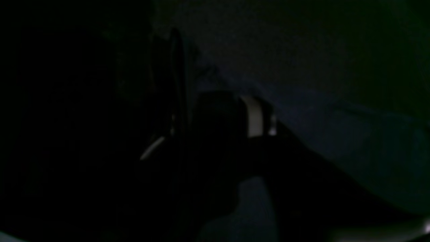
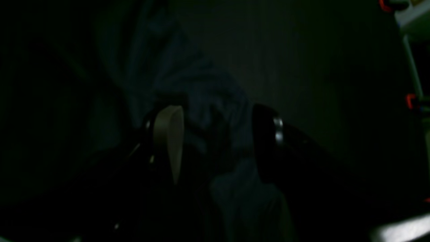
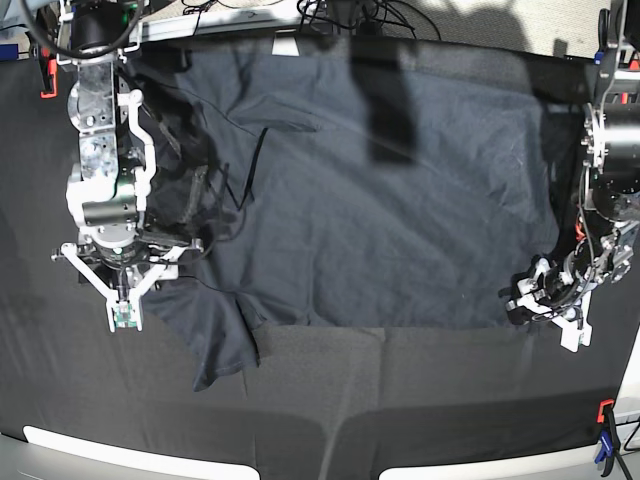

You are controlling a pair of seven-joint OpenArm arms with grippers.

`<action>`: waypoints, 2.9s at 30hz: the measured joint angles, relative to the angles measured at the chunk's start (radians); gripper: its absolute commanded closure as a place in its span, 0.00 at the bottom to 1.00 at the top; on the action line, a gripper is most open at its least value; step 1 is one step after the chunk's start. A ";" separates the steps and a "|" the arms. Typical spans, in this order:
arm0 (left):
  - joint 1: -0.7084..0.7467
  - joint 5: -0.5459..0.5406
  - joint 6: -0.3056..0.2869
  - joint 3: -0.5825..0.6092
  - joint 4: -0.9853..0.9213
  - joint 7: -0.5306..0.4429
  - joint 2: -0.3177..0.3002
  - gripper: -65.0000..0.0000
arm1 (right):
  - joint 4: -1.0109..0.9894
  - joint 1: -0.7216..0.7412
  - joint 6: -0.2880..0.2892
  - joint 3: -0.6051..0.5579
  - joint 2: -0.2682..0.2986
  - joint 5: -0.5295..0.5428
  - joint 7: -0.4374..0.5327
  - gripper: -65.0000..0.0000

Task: Layout the t-shirt on the table in an organized manner, then fold the t-shirt properly
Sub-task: 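Lift the shirt's end with both grippers and fold it toward the collar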

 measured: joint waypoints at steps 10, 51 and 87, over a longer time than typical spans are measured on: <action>0.002 0.006 0.000 0.000 0.000 0.005 0.001 1.00 | -0.330 0.210 0.034 0.000 -0.002 0.171 0.091 0.51; 0.014 -0.001 -0.003 0.000 0.002 -0.004 0.000 1.00 | -1.054 0.506 -0.053 0.005 -0.237 0.092 0.490 0.51; 0.017 0.012 0.000 0.000 0.100 0.079 -0.001 1.00 | -1.022 0.493 -0.003 -0.051 -0.238 -0.167 0.385 1.00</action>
